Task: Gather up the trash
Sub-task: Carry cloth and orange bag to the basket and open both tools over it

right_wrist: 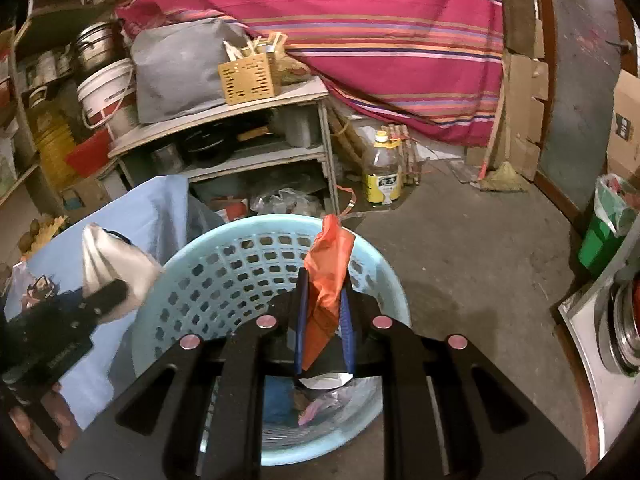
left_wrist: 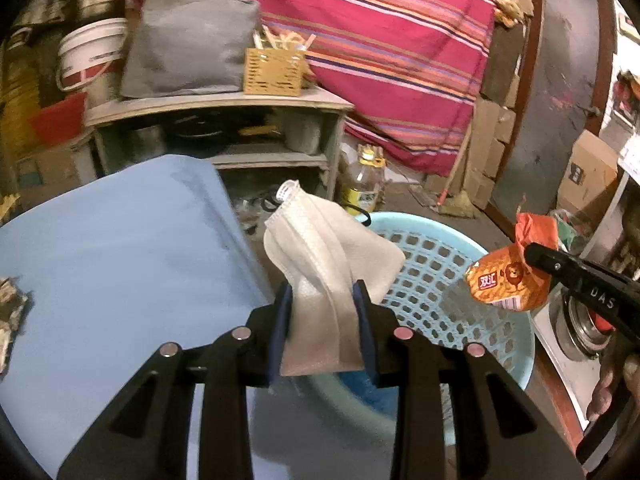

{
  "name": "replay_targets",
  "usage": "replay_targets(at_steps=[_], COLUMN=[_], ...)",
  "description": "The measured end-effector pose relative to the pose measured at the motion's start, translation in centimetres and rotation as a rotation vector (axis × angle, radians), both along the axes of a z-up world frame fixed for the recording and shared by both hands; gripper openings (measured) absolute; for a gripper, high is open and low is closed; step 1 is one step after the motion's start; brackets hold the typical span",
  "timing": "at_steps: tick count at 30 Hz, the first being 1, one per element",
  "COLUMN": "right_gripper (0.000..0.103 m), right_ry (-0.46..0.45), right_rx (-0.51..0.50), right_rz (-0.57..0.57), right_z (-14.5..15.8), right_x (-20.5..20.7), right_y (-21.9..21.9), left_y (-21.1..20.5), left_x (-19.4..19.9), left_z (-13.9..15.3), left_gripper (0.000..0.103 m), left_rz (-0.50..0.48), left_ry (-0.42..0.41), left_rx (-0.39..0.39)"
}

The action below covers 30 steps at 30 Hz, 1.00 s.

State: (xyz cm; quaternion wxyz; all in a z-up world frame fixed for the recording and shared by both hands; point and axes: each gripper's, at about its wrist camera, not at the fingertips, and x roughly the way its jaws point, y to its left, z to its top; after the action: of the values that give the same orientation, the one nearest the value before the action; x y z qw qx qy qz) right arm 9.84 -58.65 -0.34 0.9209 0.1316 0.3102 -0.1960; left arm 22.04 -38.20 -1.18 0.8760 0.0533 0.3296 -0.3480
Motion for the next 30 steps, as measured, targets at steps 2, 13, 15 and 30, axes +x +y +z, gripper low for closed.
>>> replay_targets(at_steps=[2, 13, 15, 30], right_gripper=[0.015, 0.015, 0.015, 0.072], right_ry=[-0.001, 0.013, 0.013, 0.057], right_rx=[0.007, 0.007, 0.009, -0.037], right_rz=[-0.007, -0.015, -0.014, -0.015], right_z=[-0.1, -0.5, -0.5, -0.1], right_x=[-0.1, -0.2, -0.2, 2.9], right_y=[-0.4, -1.5, -1.4, 2.8], left_y=[-1.2, -4.0, -3.7, 7.7], left_x=[-0.1, -0.2, -0.3, 1.1], left_z=[-0.4, -1.6, -1.5, 2.0], left_gripper=[0.034, 0.067, 0.069, 0.087], left_rz=[-0.019, -0.074, -0.063, 0.164], left_ry=[0.011, 0.036, 0.027, -0.076], left_rx=[0.004, 0.020, 0.028, 0.019])
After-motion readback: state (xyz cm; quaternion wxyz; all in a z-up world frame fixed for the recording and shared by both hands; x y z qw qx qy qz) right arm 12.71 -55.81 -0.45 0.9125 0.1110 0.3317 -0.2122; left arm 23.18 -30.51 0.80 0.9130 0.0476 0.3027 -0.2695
